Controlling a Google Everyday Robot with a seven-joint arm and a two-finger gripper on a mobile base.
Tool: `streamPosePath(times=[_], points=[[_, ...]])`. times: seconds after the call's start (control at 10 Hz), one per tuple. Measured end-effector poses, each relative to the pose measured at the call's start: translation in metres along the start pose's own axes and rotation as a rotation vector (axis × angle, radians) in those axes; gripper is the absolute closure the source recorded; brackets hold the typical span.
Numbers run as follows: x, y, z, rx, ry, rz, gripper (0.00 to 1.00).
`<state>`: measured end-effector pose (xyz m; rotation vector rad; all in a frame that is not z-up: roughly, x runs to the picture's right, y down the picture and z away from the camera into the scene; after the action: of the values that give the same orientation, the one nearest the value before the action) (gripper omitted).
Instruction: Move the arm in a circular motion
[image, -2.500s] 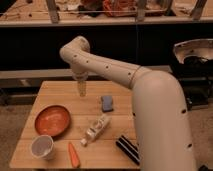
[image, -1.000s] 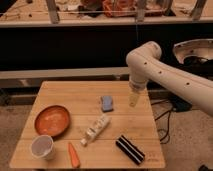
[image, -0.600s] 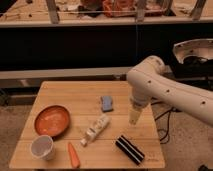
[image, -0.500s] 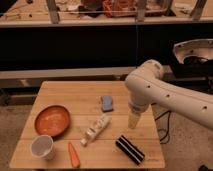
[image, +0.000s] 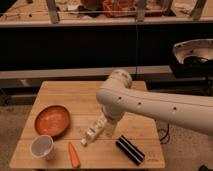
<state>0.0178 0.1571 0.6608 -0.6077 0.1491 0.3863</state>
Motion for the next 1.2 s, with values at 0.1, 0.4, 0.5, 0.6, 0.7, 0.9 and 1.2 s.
streamPosePath(times=[0.1,0.4,0.5,0.6,0.7,0.9,1.2], points=[[-0.026,0.010,0.004,-0.002,-0.010,-0.028,0.20],[-0.099,0.028,0.013,0.003,-0.046,-0.125,0.20],[-0.128,0.027,0.012,0.017,-0.067,-0.166,0.20],[-0.150,0.015,0.011,0.035,-0.081,-0.198,0.20],[-0.164,0.003,0.010,0.045,-0.091,-0.220,0.20],[-0.191,-0.038,0.011,0.060,-0.109,-0.273,0.20],[-0.207,-0.116,0.012,0.080,-0.112,-0.365,0.20]])
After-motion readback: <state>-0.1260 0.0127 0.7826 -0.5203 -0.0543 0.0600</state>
